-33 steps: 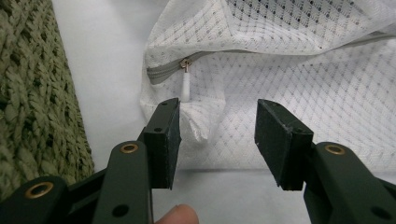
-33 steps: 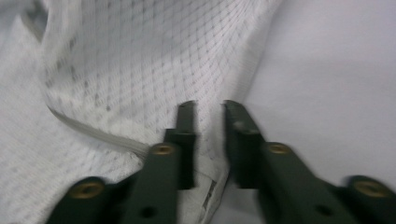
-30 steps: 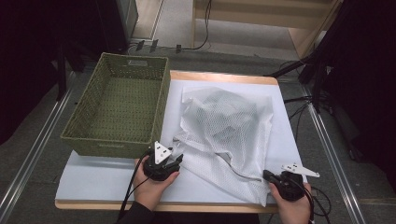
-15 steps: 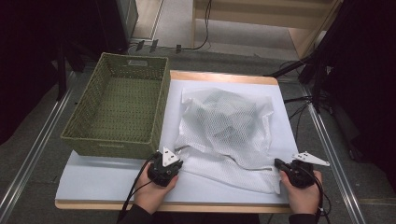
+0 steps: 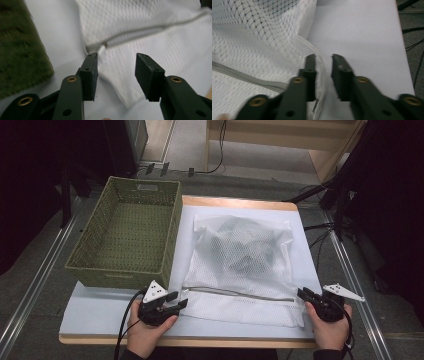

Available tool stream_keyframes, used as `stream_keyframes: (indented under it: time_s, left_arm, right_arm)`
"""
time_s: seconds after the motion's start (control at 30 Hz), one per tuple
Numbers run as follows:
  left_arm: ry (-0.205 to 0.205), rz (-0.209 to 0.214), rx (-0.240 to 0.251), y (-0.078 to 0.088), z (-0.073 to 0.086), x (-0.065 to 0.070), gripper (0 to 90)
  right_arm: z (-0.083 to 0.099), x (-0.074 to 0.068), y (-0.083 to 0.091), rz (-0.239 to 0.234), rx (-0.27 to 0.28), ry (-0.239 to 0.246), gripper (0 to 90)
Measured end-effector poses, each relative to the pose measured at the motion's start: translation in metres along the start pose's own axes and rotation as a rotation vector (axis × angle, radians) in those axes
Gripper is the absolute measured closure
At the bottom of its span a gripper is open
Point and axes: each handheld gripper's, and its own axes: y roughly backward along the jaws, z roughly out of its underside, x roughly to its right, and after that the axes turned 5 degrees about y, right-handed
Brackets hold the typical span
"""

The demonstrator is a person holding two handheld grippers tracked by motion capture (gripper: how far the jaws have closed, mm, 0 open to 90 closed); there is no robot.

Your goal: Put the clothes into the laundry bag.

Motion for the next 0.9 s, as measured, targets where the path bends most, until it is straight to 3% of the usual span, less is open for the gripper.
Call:
stream_keyframes:
  time_s: [0.1,0.13,0.17,0.23,0.27,0.3,0.33,0.37,0.4,0.43,0.47,0.5,0.57,0.63,0.73,0.8,0.83,0.87,0.9]
  left_arm:
    - [-0.013,-0.014,0.001,-0.012,-0.004,0.002,52.4]
    - [-0.038,0.011,0.017,-0.014,-0.004,0.004,52.5]
    - [-0.038,0.011,0.017,-0.014,-0.004,0.004,51.8]
    - [-0.054,0.075,0.053,-0.011,-0.004,0.002,50.0]
    - [-0.058,0.107,0.071,-0.009,-0.004,0.001,43.4]
    - [-0.107,0.112,0.145,-0.003,-0.002,-0.003,41.2]
    - [-0.107,0.112,0.145,-0.003,-0.002,-0.003,39.0]
    - [-0.137,0.112,0.15,0.002,-0.002,-0.006,36.6]
    - [-0.137,0.112,0.15,0.002,-0.002,-0.006,33.4]
    - [-0.136,0.124,0.156,0.005,-0.001,-0.008,31.1]
    - [-0.133,0.138,0.156,0.008,0.0,-0.01,31.1]
    - [-0.114,0.147,0.151,0.015,0.002,-0.014,27.1]
    - [-0.109,0.146,0.144,0.017,0.002,-0.017,24.3]
    - [-0.118,0.153,0.128,0.02,0.003,-0.021,14.1]
    - [-0.138,0.196,0.131,0.025,0.003,-0.026,8.1]
    - [-0.138,0.225,0.135,0.029,0.002,-0.03,2.6]
    - [-0.14,0.262,0.14,0.034,0.0,-0.035,0.5]
    - [-0.14,0.262,0.14,0.034,0.0,-0.035,0.5]
    - [-0.148,0.316,0.166,0.042,0.0,-0.041,0.4]
  right_arm:
    - [0.001,-0.005,0.001,-0.024,0.006,0.012,62.6]
    - [0.001,-0.011,0.004,-0.025,0.033,0.031,56.6]
    - [0.001,-0.011,0.004,-0.025,0.033,0.031,56.6]
    - [0.0,-0.015,0.009,-0.042,0.069,0.053,51.8]
    - [0.0,-0.02,0.014,-0.064,0.1,0.087,49.1]
    - [0.0,-0.022,0.016,-0.078,0.11,0.1,47.4]
    - [0.0,-0.024,0.017,-0.106,0.121,0.101,45.8]
    - [0.0,-0.026,0.018,-0.135,0.122,0.105,43.8]
    - [0.0,-0.026,0.018,-0.135,0.122,0.105,43.8]
    - [-0.001,-0.029,0.019,-0.17,0.129,0.117,39.9]
    - [-0.001,-0.029,0.019,-0.17,0.129,0.117,39.9]
    - [-0.001,-0.03,0.02,-0.215,0.14,0.117,34.6]
    - [-0.002,-0.031,0.02,-0.231,0.142,0.121,31.6]
    - [-0.002,-0.033,0.021,-0.263,0.137,0.142,25.2]
    - [-0.003,-0.034,0.022,-0.301,0.133,0.163,16.7]
    - [-0.003,-0.035,0.023,-0.314,0.133,0.165,15.4]
    - [-0.002,-0.035,0.025,-0.314,0.139,0.185,13.9]
    - [-0.002,-0.035,0.025,-0.314,0.139,0.185,13.9]
    - [-0.002,-0.035,0.028,-0.323,0.154,0.2,13.2]
